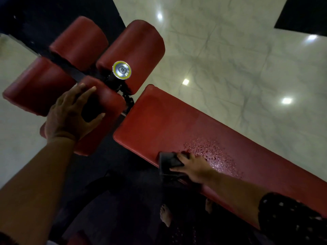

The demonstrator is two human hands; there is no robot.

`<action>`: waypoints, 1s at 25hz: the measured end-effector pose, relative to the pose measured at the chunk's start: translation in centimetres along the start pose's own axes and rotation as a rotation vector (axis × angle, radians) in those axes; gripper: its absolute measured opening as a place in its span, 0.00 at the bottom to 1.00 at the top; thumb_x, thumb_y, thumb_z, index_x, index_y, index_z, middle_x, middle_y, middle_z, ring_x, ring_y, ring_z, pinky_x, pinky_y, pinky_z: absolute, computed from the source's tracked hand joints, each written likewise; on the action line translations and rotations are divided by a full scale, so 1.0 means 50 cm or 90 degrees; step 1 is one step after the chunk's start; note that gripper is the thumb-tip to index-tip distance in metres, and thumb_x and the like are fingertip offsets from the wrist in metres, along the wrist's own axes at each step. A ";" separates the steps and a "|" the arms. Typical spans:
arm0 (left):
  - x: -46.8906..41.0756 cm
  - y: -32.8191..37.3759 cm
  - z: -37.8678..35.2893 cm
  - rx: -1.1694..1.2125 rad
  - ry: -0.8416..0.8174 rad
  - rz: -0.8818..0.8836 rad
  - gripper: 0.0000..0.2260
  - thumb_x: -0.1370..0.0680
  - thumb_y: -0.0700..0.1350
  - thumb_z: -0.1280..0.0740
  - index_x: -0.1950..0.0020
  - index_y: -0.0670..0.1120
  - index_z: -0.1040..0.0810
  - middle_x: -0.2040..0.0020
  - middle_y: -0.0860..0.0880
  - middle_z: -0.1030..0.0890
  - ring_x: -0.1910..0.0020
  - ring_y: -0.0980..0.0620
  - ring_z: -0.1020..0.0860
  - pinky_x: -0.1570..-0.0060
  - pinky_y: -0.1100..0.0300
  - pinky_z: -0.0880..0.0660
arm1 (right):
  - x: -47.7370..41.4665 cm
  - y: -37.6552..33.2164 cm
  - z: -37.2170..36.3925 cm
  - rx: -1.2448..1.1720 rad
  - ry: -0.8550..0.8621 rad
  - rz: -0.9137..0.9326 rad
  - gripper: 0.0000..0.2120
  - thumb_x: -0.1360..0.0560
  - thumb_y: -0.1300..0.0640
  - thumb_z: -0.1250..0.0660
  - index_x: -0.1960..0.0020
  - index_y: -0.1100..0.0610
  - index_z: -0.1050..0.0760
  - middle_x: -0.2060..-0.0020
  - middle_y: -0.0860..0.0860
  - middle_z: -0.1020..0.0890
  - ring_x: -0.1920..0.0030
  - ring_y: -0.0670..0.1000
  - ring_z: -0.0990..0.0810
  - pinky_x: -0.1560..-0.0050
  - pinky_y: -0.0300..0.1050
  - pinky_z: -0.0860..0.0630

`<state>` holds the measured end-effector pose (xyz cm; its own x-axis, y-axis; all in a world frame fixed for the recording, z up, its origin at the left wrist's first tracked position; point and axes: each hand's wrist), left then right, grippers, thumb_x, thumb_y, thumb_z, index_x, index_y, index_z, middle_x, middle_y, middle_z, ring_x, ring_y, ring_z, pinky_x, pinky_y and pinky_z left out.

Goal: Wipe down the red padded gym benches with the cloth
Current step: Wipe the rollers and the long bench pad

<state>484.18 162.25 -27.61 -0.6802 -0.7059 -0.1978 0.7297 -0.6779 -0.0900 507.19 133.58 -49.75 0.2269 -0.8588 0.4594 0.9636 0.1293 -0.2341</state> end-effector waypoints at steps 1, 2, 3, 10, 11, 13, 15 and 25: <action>-0.001 0.000 0.000 -0.002 0.003 -0.006 0.34 0.29 0.61 0.30 0.24 0.53 0.33 0.26 0.44 0.32 0.31 0.36 0.31 0.42 0.35 0.28 | -0.005 0.042 0.015 0.040 0.011 -0.006 0.38 0.21 0.60 0.39 0.27 0.28 0.53 0.22 0.52 0.51 0.32 0.62 0.34 0.40 0.59 0.27; -0.001 0.002 0.001 -0.002 0.002 -0.007 0.35 0.30 0.64 0.34 0.24 0.52 0.33 0.27 0.44 0.31 0.31 0.36 0.31 0.42 0.35 0.28 | -0.011 0.086 0.031 0.080 0.016 -0.028 0.37 0.21 0.59 0.41 0.27 0.27 0.55 0.22 0.52 0.51 0.33 0.63 0.33 0.43 0.58 0.25; 0.000 0.004 0.000 -0.004 0.002 -0.002 0.37 0.30 0.65 0.37 0.24 0.52 0.34 0.27 0.43 0.31 0.32 0.36 0.30 0.43 0.35 0.28 | -0.015 0.132 0.049 0.109 0.025 -0.068 0.36 0.20 0.57 0.42 0.28 0.26 0.57 0.23 0.52 0.51 0.35 0.62 0.31 0.46 0.57 0.24; 0.001 0.001 -0.004 -0.014 0.030 -0.014 0.35 0.28 0.65 0.40 0.24 0.50 0.33 0.28 0.43 0.30 0.33 0.36 0.29 0.41 0.38 0.28 | -0.059 0.279 0.102 -0.109 0.063 -0.373 0.37 0.24 0.50 0.36 0.27 0.27 0.53 0.32 0.49 0.39 0.44 0.61 0.26 0.52 0.52 0.23; 0.000 -0.004 -0.007 -0.017 0.027 -0.012 0.35 0.28 0.65 0.40 0.24 0.50 0.33 0.28 0.43 0.30 0.33 0.36 0.29 0.41 0.39 0.28 | -0.067 0.279 0.099 -0.192 0.079 -0.416 0.38 0.25 0.52 0.35 0.26 0.28 0.53 0.34 0.50 0.37 0.43 0.62 0.26 0.49 0.52 0.24; 0.001 -0.006 -0.009 -0.030 0.018 -0.007 0.35 0.28 0.66 0.41 0.24 0.50 0.34 0.28 0.43 0.30 0.32 0.37 0.30 0.40 0.39 0.28 | -0.078 0.283 0.097 -0.402 0.099 -0.504 0.41 0.26 0.56 0.35 0.24 0.31 0.53 0.34 0.53 0.37 0.41 0.65 0.26 0.47 0.53 0.26; 0.002 -0.003 -0.006 -0.050 0.009 -0.009 0.35 0.28 0.65 0.42 0.24 0.49 0.34 0.27 0.43 0.31 0.31 0.37 0.31 0.40 0.38 0.28 | -0.083 0.272 0.095 -0.569 0.112 -0.569 0.43 0.26 0.59 0.35 0.23 0.35 0.55 0.32 0.55 0.41 0.39 0.66 0.28 0.44 0.54 0.27; 0.022 -0.082 -0.081 -0.098 -0.035 -0.092 0.32 0.26 0.64 0.38 0.24 0.51 0.34 0.24 0.52 0.38 0.30 0.38 0.31 0.31 0.36 0.36 | 0.001 -0.105 -0.032 -0.343 -0.022 -0.445 0.49 0.25 0.60 0.35 0.25 0.38 0.70 0.23 0.60 0.55 0.38 0.64 0.28 0.47 0.52 0.24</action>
<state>480.73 165.11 -31.42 -0.7786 -0.6162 -0.1185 0.6230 -0.7367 -0.2629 501.92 132.07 -49.88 -0.3761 -0.6376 0.6723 0.6875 -0.6785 -0.2588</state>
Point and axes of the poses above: each hand's wrist, its own x-axis away from the middle knuckle, its own z-axis out of the back of the hand, y = z × x
